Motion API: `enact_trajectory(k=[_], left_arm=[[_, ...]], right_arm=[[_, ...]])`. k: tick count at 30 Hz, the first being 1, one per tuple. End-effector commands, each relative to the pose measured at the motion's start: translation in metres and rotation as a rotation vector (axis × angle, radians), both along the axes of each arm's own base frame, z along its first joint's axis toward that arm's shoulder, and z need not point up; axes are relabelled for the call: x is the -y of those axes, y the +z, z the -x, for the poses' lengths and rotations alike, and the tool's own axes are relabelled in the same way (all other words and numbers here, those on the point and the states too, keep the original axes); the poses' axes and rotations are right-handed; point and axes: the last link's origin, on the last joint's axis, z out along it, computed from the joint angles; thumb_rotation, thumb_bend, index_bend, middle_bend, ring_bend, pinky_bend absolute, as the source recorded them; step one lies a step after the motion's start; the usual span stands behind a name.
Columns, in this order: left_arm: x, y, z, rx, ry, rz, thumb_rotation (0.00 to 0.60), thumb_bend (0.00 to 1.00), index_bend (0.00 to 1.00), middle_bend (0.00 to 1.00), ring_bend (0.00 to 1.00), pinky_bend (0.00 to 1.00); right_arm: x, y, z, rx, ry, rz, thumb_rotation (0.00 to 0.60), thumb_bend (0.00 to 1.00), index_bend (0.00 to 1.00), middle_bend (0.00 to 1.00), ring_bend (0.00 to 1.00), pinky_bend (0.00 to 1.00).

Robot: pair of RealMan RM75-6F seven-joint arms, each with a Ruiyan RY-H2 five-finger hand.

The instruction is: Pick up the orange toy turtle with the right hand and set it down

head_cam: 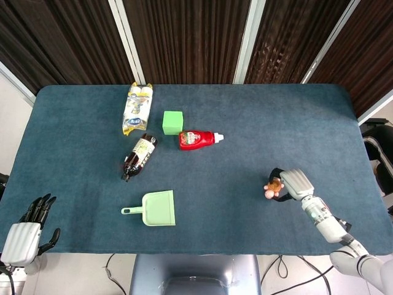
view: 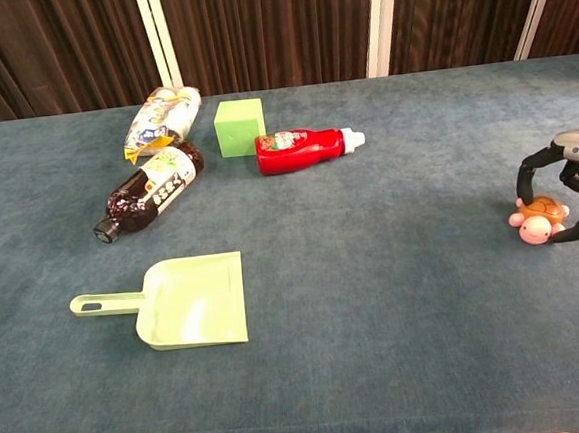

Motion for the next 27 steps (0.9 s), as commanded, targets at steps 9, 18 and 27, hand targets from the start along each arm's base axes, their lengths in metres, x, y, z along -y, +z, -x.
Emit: enact_trajectory(k=[9,18,27], left_arm=[[0.001,-0.001,0.001,-0.003,0.005,0.0,0.6,0.4,0.07,0.05,0.06,0.34],[0.002,-0.002,0.0,-0.008,0.004,0.003,0.6,0.4,0.08,0.05,0.06,0.34],[0.002,-0.002,0.0,-0.009,0.005,0.004,0.6,0.4,0.08,0.05,0.06,0.34]], right_arm=[[-0.003,0.005,-0.001,0.024,0.04,0.036,0.6,0.84,0.77,0.61,0.94,0.87],[-0.004,0.013,0.0,0.041,0.028,0.069,0.6,1.0,0.79,0.62,0.95,0.87],[-0.005,0.016,-0.001,0.065,0.035,0.086,0.6,1.0,0.77,0.62,0.96,0.87]])
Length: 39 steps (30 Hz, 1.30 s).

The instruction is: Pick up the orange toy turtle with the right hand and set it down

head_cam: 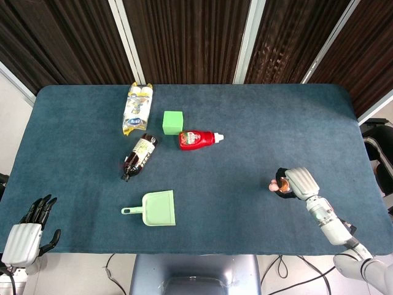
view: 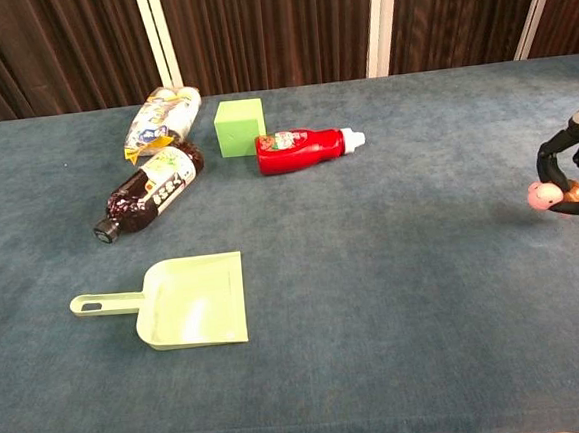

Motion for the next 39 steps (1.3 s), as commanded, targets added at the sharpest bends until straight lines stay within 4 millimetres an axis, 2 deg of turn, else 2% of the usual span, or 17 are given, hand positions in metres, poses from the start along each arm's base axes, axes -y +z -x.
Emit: enact_trajectory(k=[1,4,7,12,16,20,24,39], left_arm=[[0.0,0.0,0.0,0.0,0.0,0.0,0.6,0.4,0.08,0.05,0.06,0.34],[0.0,0.0,0.0,0.001,0.001,0.0,0.6,0.4,0.09,0.05,0.06,0.34],[0.001,0.0,0.0,0.002,0.001,0.001,0.6,0.4,0.09,0.05,0.06,0.34],[0.0,0.0,0.0,0.001,0.001,0.003,0.6,0.4,0.09,0.05,0.06,0.34],[0.001,-0.001,0.0,0.0,0.001,0.004,0.6,0.4,0.09,0.05,0.06,0.34],[0.001,-0.001,0.0,-0.001,0.001,0.005,0.6,0.4,0.09,0.05,0.06,0.34],[0.001,-0.001,0.0,-0.001,0.002,0.006,0.6,0.4,0.09,0.05,0.06,0.34],[-0.001,-0.002,-0.001,-0.004,0.003,0.016,0.6,0.4,0.1,0.05,0.06,0.34]], right_arm=[[0.0,0.002,0.0,0.01,0.009,0.008,0.6,1.0,0.76,0.62,0.96,0.87],[0.0,0.004,0.003,0.02,0.008,0.004,0.6,0.92,0.66,0.6,0.95,0.87],[0.001,0.006,0.005,0.039,-0.001,-0.012,0.6,0.75,0.52,0.52,0.93,0.87],[0.001,0.009,0.01,0.036,-0.018,-0.045,0.6,0.38,0.28,0.38,0.91,0.84],[0.001,0.011,0.011,0.042,-0.03,-0.06,0.6,0.24,0.18,0.35,0.9,0.84],[0.001,0.013,0.012,0.046,-0.043,-0.066,0.6,0.21,0.13,0.33,0.9,0.84],[0.003,0.014,0.015,0.031,-0.064,-0.069,0.6,0.21,0.13,0.32,0.9,0.84],[0.002,0.018,0.023,-0.106,-0.173,-0.086,0.6,0.21,0.37,0.32,0.9,0.84]])
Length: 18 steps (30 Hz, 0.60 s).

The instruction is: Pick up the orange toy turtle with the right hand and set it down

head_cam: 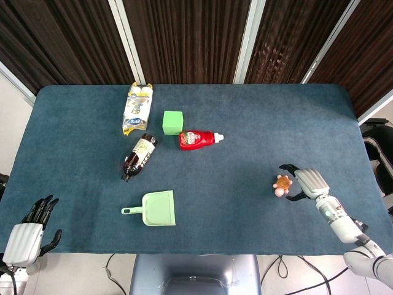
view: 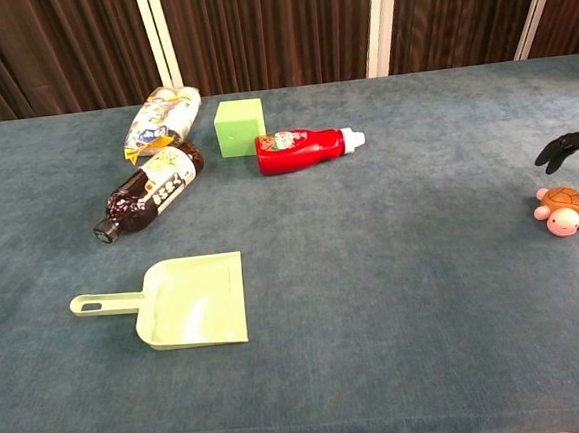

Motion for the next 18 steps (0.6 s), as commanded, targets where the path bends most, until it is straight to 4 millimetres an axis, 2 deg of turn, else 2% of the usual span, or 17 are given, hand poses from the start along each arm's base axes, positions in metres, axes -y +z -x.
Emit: enact_trajectory(k=[1,6,9,11,13,18], left_arm=[[0.0,0.0,0.0,-0.001,-0.001,0.001,0.6,0.4,0.1,0.05,0.06,0.34],[-0.001,0.0,-0.001,-0.002,0.0,0.0,0.6,0.4,0.1,0.05,0.06,0.34],[-0.001,0.0,0.0,-0.001,0.001,0.0,0.6,0.4,0.1,0.05,0.06,0.34],[0.0,0.0,0.0,0.0,0.002,0.0,0.6,0.4,0.1,0.05,0.06,0.34],[0.0,0.0,0.0,0.0,0.003,0.0,0.6,0.4,0.1,0.05,0.06,0.34],[0.0,0.001,0.0,0.001,0.003,-0.003,0.6,0.4,0.1,0.05,0.06,0.34]], right_arm=[[-0.001,-0.001,0.001,-0.036,-0.03,-0.008,0.6,0.21,0.38,0.32,0.9,0.84],[0.0,-0.008,0.001,-0.055,-0.034,-0.01,0.6,0.22,0.42,0.33,0.9,0.84],[0.0,-0.011,0.0,-0.04,-0.02,0.004,0.6,0.31,0.48,0.36,0.91,0.85],[0.0,-0.013,-0.002,-0.027,-0.001,0.019,0.6,0.42,0.52,0.4,0.93,0.86],[0.0,-0.014,-0.004,-0.007,0.021,0.04,0.6,0.59,0.6,0.47,0.95,0.88],[0.0,-0.013,-0.007,0.038,0.074,0.086,0.6,0.93,0.78,0.6,0.98,0.92]])
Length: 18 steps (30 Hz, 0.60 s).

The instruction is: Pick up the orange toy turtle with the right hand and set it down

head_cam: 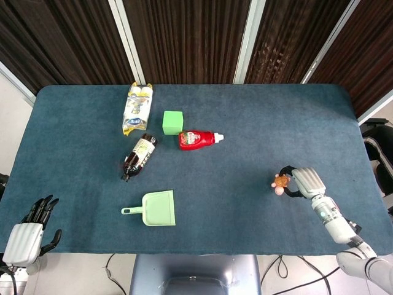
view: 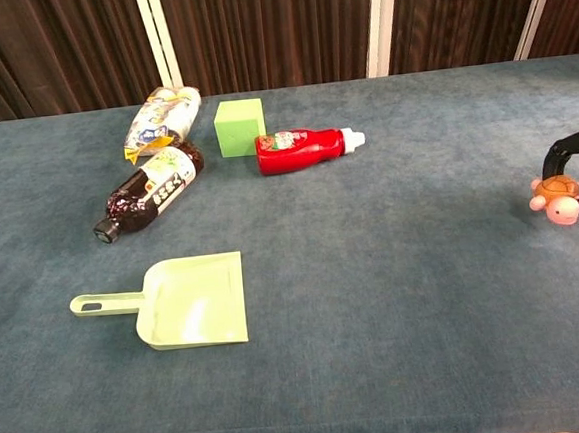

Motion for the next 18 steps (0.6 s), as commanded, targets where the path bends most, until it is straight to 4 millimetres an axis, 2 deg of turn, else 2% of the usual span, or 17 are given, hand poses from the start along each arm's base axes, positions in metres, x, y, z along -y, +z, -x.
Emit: enact_trajectory(k=[1,9,15,18], left_arm=[[0.0002,0.0,0.0001,0.0,0.0,-0.001,0.6,0.4,0.1,0.05,0.06,0.34],[0.0002,-0.001,0.0002,-0.001,0.001,0.002,0.6,0.4,0.1,0.05,0.06,0.34],[0.0005,-0.0013,0.0003,-0.002,0.002,0.002,0.6,0.4,0.1,0.05,0.06,0.34],[0.0006,-0.0015,0.0004,-0.003,0.002,0.003,0.6,0.4,0.1,0.05,0.06,0.34]], right_arm=[[-0.002,-0.0014,-0.0012,0.028,0.037,0.025,0.6,0.98,0.8,0.62,0.98,0.92],[-0.0044,-0.0014,0.0001,0.052,0.048,0.062,0.6,1.0,0.81,0.67,0.99,0.93],[-0.0046,0.0014,-0.0002,0.055,0.058,0.06,0.6,1.0,0.81,0.68,0.99,0.93],[-0.005,0.004,0.001,0.049,0.069,0.062,0.6,1.0,0.74,0.66,0.98,0.92]])
